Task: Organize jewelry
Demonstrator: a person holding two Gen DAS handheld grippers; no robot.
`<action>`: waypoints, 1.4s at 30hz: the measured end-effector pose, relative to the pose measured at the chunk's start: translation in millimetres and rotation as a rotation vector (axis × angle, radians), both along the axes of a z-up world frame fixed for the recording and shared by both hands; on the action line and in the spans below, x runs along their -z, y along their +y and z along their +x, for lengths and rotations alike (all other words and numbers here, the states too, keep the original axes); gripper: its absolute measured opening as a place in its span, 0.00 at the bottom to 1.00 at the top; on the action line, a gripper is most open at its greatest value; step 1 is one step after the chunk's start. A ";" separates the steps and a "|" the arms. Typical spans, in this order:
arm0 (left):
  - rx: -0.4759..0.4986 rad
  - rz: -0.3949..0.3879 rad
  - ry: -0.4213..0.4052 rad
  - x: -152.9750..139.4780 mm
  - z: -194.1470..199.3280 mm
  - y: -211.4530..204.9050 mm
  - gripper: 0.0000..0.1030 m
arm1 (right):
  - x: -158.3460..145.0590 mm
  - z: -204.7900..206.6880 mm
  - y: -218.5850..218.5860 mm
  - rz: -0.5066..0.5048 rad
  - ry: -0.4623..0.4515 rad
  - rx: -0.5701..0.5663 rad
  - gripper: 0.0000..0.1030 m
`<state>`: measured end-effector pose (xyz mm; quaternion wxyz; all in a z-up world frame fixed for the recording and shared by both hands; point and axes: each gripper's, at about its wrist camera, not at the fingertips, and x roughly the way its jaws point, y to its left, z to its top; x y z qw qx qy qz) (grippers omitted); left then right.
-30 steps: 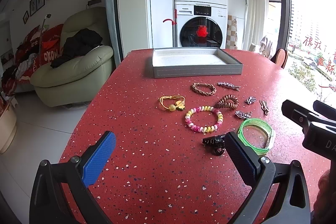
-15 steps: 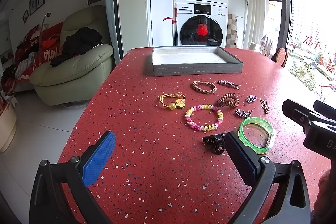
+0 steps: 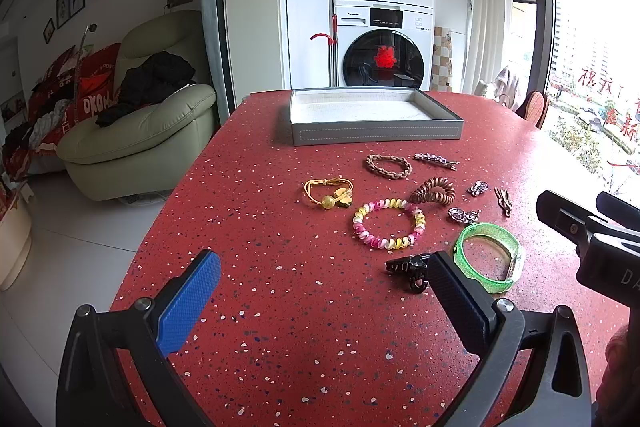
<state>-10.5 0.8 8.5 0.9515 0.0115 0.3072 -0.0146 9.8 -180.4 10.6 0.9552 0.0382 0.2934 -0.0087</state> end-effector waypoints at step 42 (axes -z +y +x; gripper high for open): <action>0.204 -0.076 0.281 28.3 48.8 -15.1 1.00 | 17.4 50.3 -20.5 -0.037 0.287 -0.008 1.00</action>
